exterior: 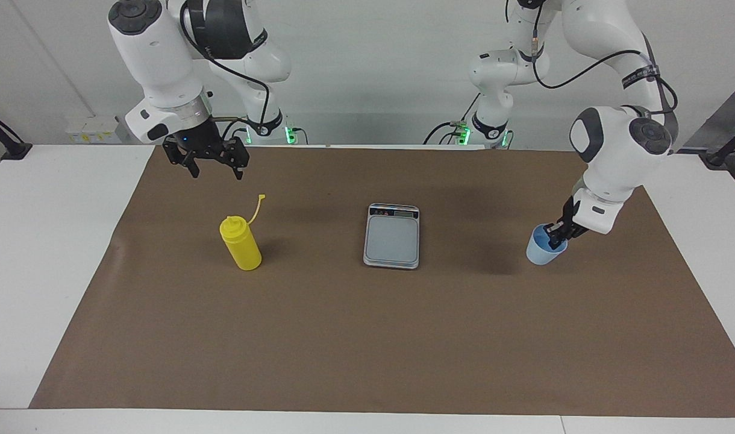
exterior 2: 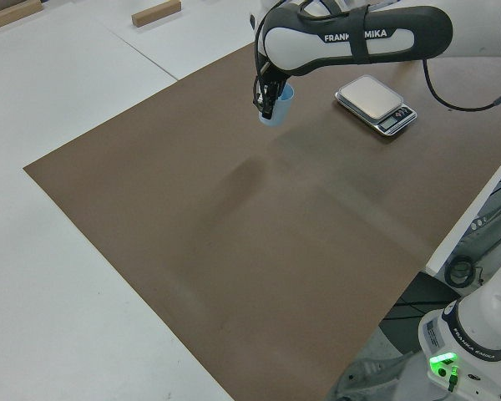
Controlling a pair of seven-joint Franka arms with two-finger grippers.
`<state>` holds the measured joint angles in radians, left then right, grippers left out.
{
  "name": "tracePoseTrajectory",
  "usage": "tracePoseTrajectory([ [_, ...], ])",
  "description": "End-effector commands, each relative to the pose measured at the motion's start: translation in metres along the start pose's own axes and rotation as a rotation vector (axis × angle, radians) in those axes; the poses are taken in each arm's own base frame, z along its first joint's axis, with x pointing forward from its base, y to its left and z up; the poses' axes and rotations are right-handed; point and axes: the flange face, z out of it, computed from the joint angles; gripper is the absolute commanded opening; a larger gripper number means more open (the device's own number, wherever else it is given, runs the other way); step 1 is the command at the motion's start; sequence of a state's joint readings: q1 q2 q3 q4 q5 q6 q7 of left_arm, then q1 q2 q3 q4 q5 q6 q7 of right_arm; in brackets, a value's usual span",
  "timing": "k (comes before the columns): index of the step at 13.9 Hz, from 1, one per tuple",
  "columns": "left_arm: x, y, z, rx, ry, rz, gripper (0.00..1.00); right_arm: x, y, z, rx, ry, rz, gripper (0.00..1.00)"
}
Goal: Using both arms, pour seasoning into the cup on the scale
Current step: 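Carry the blue cup with the left gripper onto the scale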
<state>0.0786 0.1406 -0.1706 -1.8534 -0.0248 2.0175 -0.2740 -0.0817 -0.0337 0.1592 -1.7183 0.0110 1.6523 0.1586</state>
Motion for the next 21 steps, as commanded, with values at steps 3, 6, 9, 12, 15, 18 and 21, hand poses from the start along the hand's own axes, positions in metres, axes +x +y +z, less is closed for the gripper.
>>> tracePoseTrajectory([
  [3, -0.024, 0.085, -0.023, 0.011, 0.014, 0.054, 0.00, -0.008, 0.000, -0.002, -0.013, 0.002, 0.007, 1.00],
  [6, -0.055, 0.148, -0.019, 0.009, 0.049, 0.080, 0.00, -0.008, 0.000, -0.002, -0.009, 0.003, 0.005, 1.00],
  [9, -0.090, 0.205, -0.006, -0.014, 0.065, 0.101, 0.00, -0.008, -0.001, -0.002, -0.004, 0.002, -0.007, 1.00],
  [12, -0.121, 0.250, 0.018, -0.027, 0.061, 0.119, 0.00, -0.007, 0.001, -0.002, -0.002, 0.003, -0.035, 1.00],
  [15, -0.138, 0.281, 0.051, -0.018, 0.066, 0.133, 0.00, -0.007, 0.004, -0.002, -0.001, 0.003, -0.059, 1.00],
  [18, -0.148, 0.291, 0.074, 0.007, 0.052, 0.161, 0.00, -0.007, 0.004, -0.002, -0.001, 0.003, -0.059, 1.00],
  [21, -0.163, 0.296, 0.083, 0.016, 0.041, 0.163, 0.00, -0.007, 0.004, -0.002, -0.001, 0.001, -0.059, 1.00],
])
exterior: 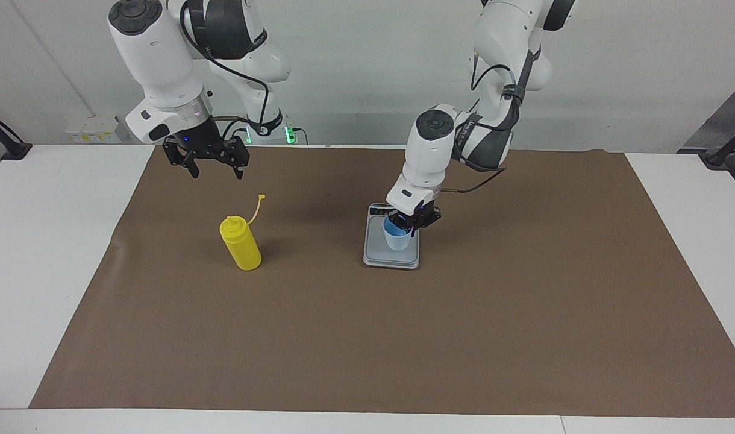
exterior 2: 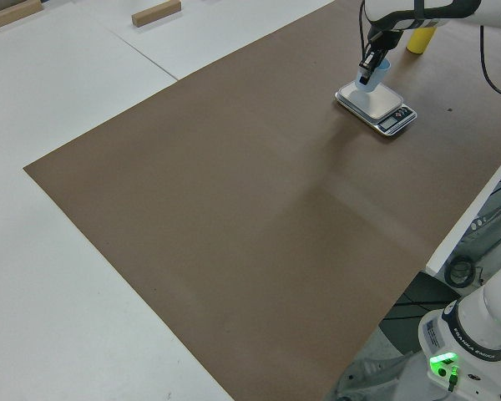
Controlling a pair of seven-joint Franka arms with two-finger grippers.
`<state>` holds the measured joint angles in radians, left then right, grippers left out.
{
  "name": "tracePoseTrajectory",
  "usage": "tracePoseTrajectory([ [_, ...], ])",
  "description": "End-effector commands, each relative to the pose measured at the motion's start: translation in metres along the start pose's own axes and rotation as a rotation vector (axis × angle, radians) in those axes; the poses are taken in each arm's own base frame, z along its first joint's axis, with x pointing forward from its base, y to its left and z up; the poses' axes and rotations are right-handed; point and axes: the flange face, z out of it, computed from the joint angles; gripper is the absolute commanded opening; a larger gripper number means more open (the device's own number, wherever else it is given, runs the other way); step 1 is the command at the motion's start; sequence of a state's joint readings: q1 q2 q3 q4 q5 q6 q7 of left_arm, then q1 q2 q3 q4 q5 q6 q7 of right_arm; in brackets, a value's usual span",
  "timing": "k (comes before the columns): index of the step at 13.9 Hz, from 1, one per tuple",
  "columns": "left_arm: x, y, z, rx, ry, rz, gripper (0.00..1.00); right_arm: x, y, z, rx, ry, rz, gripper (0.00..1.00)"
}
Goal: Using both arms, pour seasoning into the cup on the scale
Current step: 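Carry the blue cup with the left gripper onto the scale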
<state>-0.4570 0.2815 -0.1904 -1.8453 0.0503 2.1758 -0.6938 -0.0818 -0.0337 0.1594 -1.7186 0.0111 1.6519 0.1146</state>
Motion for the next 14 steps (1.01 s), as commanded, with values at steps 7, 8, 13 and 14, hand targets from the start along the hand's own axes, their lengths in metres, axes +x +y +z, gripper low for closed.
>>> tracePoseTrajectory([
  [7, -0.024, 0.009, 0.016, -0.013, 0.049, -0.013, 0.00, -0.005, 0.003, -0.002, 0.019, 0.020, -0.057, 1.00],
  [8, -0.024, 0.009, 0.016, -0.011, 0.047, -0.011, 0.11, -0.004, 0.004, 0.001, 0.031, 0.022, -0.071, 1.00],
  [13, -0.011, -0.002, -0.004, -0.007, 0.060, -0.029, 1.00, -0.005, 0.003, 0.000, 0.031, 0.018, -0.056, 1.00],
  [14, -0.001, -0.013, -0.023, -0.006, 0.070, -0.047, 1.00, -0.006, 0.003, 0.000, 0.032, 0.015, -0.055, 1.00],
])
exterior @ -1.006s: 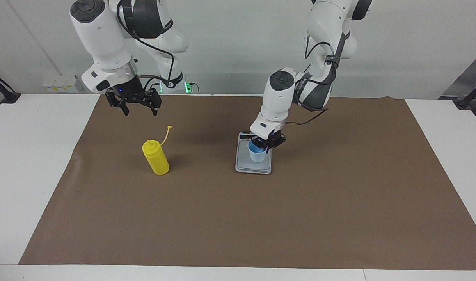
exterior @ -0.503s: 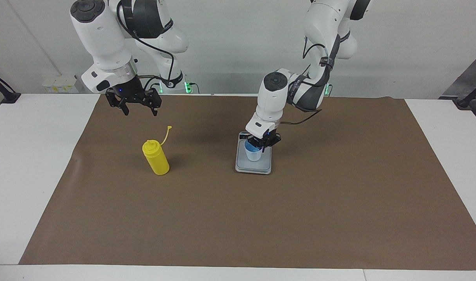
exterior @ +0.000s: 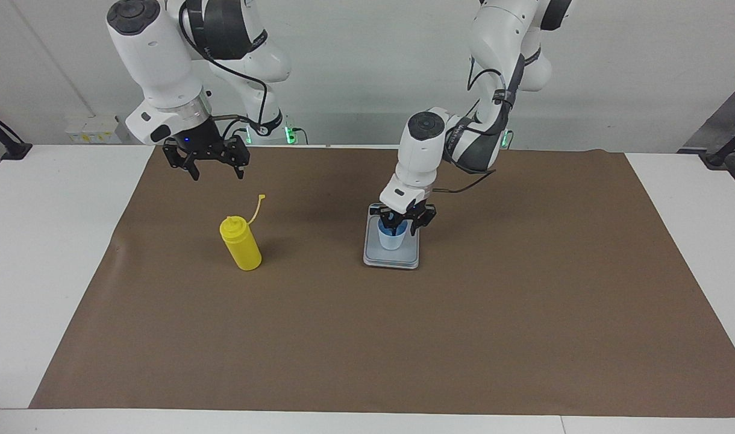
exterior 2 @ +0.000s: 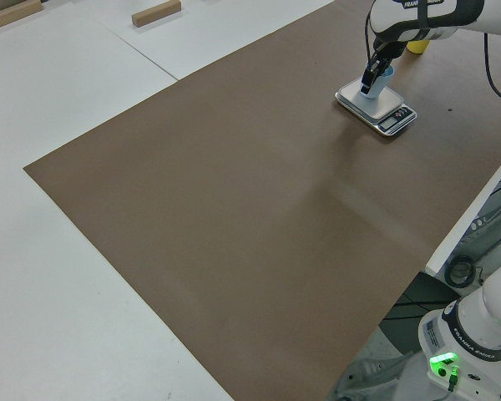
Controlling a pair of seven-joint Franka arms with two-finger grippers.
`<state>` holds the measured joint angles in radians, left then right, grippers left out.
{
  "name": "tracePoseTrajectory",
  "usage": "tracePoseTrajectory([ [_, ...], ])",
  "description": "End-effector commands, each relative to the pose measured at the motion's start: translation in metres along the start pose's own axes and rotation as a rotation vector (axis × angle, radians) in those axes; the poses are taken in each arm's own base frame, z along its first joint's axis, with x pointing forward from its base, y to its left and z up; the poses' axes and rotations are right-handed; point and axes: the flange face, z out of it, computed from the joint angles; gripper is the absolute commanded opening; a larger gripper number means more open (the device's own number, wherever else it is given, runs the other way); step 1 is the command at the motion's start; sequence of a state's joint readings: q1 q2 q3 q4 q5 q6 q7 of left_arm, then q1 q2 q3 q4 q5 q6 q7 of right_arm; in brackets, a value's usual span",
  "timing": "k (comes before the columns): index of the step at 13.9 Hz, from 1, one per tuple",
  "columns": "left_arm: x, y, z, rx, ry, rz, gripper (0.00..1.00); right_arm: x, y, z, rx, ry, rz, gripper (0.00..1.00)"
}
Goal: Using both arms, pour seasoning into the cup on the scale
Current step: 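Carry the blue cup with the left gripper onto the scale, then release the cup on the scale and withdraw the left gripper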
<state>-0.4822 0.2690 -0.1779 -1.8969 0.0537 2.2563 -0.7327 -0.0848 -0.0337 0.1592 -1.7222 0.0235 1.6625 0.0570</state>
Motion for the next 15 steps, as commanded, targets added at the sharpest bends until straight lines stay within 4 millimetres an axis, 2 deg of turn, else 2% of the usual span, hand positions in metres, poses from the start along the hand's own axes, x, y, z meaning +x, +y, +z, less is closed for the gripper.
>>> tracePoseTrajectory([
  [1, 0.024, -0.032, -0.045, 0.029, 0.034, -0.038, 1.00, -0.007, 0.003, 0.000, 0.019, 0.008, 0.000, 1.00],
  [4, 0.054, -0.086, -0.088, 0.053, 0.039, -0.020, 1.00, -0.008, 0.002, -0.002, 0.017, 0.009, 0.038, 1.00],
  [6, 0.066, -0.118, -0.104, 0.074, 0.022, 0.009, 1.00, -0.008, 0.002, -0.002, 0.017, 0.009, 0.028, 1.00],
  [10, 0.077, -0.197, -0.148, 0.107, -0.011, 0.121, 1.00, -0.006, 0.008, 0.001, 0.020, 0.020, -0.050, 1.00],
  [12, 0.077, -0.237, -0.173, 0.113, -0.022, 0.187, 1.00, -0.004, 0.021, 0.004, 0.031, 0.035, -0.099, 1.00],
  [15, 0.077, -0.278, -0.202, 0.103, -0.053, 0.182, 1.00, -0.005, 0.060, 0.019, 0.117, 0.081, -0.230, 1.00],
])
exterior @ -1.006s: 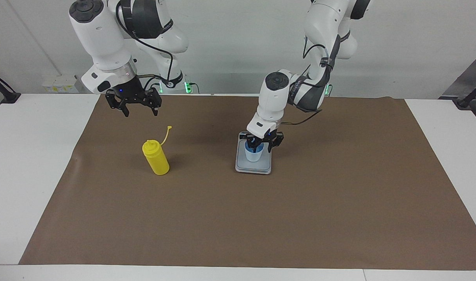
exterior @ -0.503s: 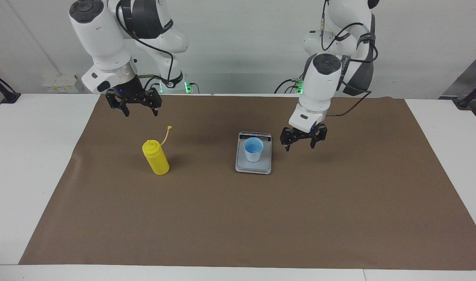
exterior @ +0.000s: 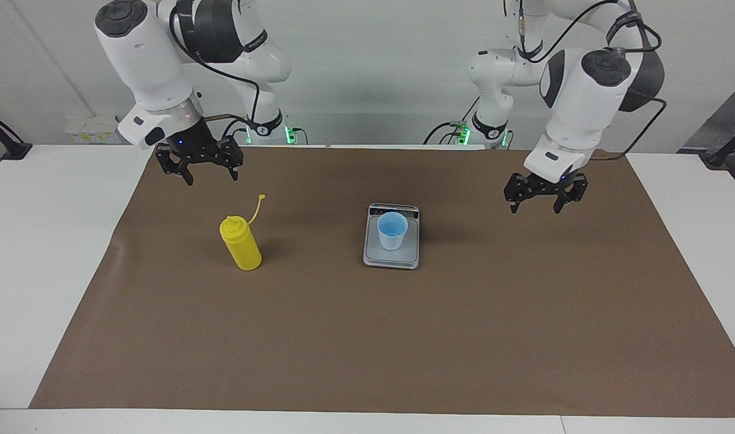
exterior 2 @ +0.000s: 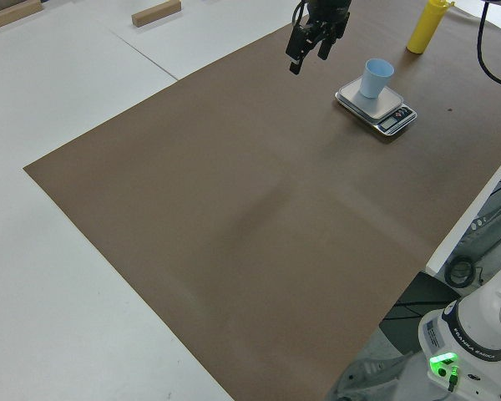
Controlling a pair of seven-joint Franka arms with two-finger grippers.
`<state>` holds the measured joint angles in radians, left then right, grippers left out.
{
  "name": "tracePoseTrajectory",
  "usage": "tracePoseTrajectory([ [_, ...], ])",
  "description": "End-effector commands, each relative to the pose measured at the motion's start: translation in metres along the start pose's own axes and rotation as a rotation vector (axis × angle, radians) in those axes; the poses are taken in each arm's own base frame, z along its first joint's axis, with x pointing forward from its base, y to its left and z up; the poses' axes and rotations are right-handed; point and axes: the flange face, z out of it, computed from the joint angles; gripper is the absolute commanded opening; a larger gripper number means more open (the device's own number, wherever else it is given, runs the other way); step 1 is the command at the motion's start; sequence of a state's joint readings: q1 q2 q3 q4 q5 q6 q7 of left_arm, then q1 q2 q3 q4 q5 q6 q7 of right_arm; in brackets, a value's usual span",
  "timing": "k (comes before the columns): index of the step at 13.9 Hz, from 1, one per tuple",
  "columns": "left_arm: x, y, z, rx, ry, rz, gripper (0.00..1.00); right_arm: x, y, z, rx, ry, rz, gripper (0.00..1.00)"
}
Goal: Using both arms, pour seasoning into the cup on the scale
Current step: 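Release the cup on the scale and withdraw the left gripper, then open the right gripper and move it onto the yellow bottle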
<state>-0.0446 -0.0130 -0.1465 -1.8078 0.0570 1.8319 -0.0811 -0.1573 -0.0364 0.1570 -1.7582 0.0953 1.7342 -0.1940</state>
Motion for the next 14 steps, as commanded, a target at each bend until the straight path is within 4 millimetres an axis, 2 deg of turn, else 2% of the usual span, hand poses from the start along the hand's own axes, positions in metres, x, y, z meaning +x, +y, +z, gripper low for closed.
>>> tracePoseTrajectory([
  [1, -0.008, -0.030, -0.033, -0.033, -0.026, -0.022, 1.00, -0.019, 0.038, 0.015, 0.085, 0.062, -0.093, 1.00],
  [3, -0.007, -0.046, -0.061, -0.052, -0.043, -0.052, 1.00, -0.025, 0.058, 0.031, 0.148, 0.119, -0.213, 1.00],
  [4, -0.008, -0.049, -0.065, -0.052, -0.044, -0.056, 1.00, -0.028, 0.067, 0.038, 0.167, 0.146, -0.272, 1.00],
  [6, -0.010, -0.049, -0.061, -0.052, -0.048, -0.056, 1.00, -0.030, 0.088, 0.059, 0.227, 0.248, -0.363, 1.00],
  [9, -0.018, -0.046, -0.052, -0.074, -0.070, -0.063, 1.00, -0.044, 0.121, 0.109, 0.338, 0.346, -0.493, 1.00],
  [11, -0.020, -0.046, -0.049, -0.079, -0.076, -0.065, 1.00, -0.048, 0.142, 0.135, 0.346, 0.406, -0.600, 1.00],
  [12, -0.019, -0.047, -0.052, -0.092, -0.070, -0.069, 1.00, -0.049, 0.143, 0.148, 0.361, 0.448, -0.627, 1.00],
  [13, -0.018, -0.048, -0.059, -0.083, -0.060, -0.048, 1.00, -0.050, 0.143, 0.171, 0.415, 0.504, -0.625, 1.00],
  [14, -0.017, -0.052, -0.072, -0.084, -0.045, -0.026, 1.00, -0.051, 0.146, 0.188, 0.436, 0.556, -0.655, 1.00],
])
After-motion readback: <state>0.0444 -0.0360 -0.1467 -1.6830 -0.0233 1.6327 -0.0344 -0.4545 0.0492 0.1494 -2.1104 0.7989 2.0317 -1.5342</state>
